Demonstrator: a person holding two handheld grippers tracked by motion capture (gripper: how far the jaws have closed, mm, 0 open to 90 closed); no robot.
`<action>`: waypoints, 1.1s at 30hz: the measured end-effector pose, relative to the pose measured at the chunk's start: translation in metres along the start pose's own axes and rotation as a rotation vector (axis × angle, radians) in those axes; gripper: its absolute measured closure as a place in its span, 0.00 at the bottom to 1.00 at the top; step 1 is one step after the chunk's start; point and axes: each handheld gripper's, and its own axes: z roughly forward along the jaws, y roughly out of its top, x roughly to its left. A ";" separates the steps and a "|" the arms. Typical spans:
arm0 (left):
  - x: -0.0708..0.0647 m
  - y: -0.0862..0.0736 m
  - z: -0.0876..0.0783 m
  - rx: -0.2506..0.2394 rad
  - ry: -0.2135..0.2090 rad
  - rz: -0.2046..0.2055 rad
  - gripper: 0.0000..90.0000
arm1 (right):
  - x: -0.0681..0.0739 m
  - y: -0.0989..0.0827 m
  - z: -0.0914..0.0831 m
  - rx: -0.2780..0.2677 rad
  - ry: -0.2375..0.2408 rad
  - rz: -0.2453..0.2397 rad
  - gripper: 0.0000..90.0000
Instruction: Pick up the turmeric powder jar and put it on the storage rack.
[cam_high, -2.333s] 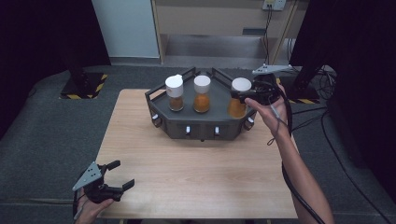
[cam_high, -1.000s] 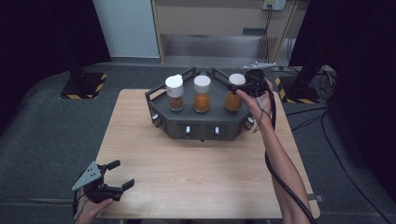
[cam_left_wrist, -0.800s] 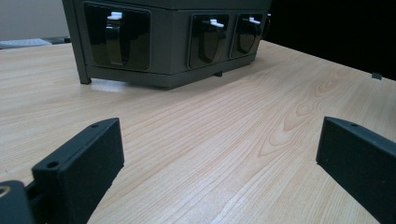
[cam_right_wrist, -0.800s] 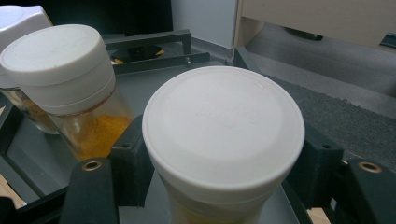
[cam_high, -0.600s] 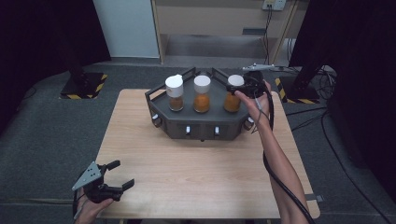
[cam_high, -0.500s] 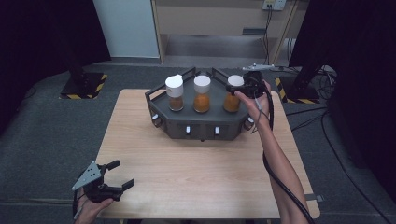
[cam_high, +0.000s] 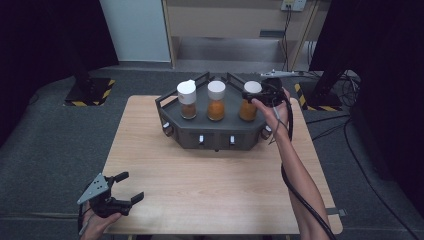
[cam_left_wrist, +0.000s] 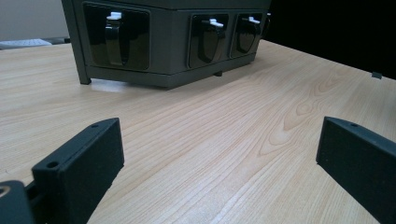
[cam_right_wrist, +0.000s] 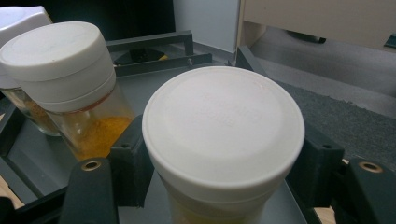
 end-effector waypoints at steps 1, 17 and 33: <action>0.000 0.000 0.000 0.000 0.000 0.000 0.00 | -0.001 -0.002 0.000 -0.008 0.006 0.005 0.34; -0.001 0.001 0.001 0.006 -0.003 0.005 0.00 | 0.008 0.026 -0.043 -0.115 0.079 -0.048 0.08; -0.001 0.001 0.000 0.005 -0.003 0.006 0.00 | 0.038 0.020 -0.095 -0.196 0.178 -0.180 0.07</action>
